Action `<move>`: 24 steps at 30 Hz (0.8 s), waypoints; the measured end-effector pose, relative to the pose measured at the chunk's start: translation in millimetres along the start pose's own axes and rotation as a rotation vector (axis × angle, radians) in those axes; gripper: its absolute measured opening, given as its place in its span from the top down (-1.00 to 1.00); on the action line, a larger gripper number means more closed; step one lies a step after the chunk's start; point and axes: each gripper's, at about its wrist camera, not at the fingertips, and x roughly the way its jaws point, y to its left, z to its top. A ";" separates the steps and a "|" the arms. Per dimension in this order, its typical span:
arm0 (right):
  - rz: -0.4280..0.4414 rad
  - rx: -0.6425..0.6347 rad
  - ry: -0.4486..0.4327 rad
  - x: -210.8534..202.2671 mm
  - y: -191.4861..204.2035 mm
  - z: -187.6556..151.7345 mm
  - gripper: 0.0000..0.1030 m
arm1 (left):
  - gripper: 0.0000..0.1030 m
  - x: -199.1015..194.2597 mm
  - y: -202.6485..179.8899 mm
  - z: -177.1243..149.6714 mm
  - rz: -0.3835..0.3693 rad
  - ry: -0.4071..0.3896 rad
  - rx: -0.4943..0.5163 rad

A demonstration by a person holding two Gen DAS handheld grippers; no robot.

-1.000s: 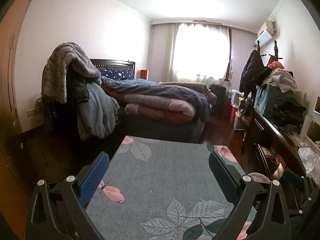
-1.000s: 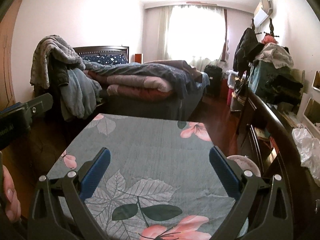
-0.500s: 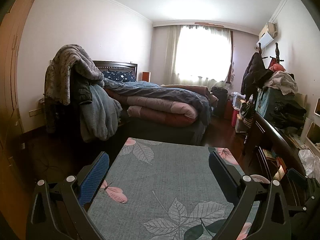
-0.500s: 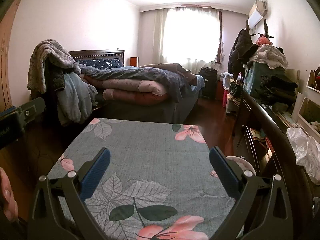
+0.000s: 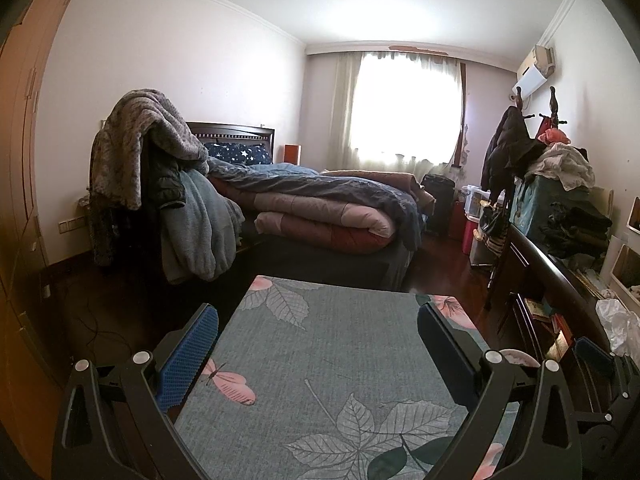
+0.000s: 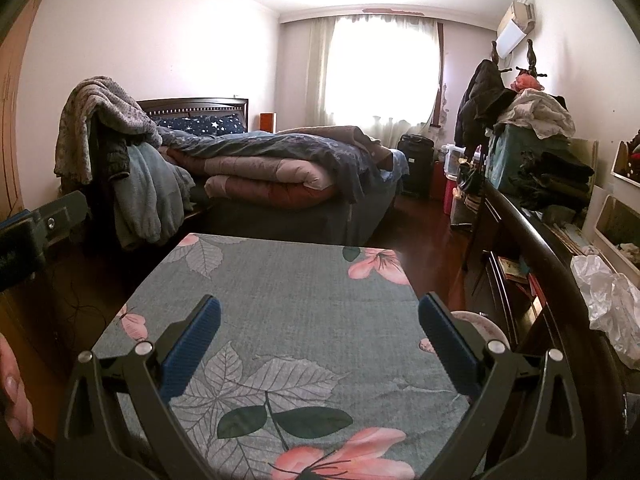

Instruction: Collect trash

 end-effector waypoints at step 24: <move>-0.002 -0.009 -0.007 -9.8 -0.5 -2.6 -0.93 | -0.93 -5.1 1.4 0.6 0.002 -0.006 -0.009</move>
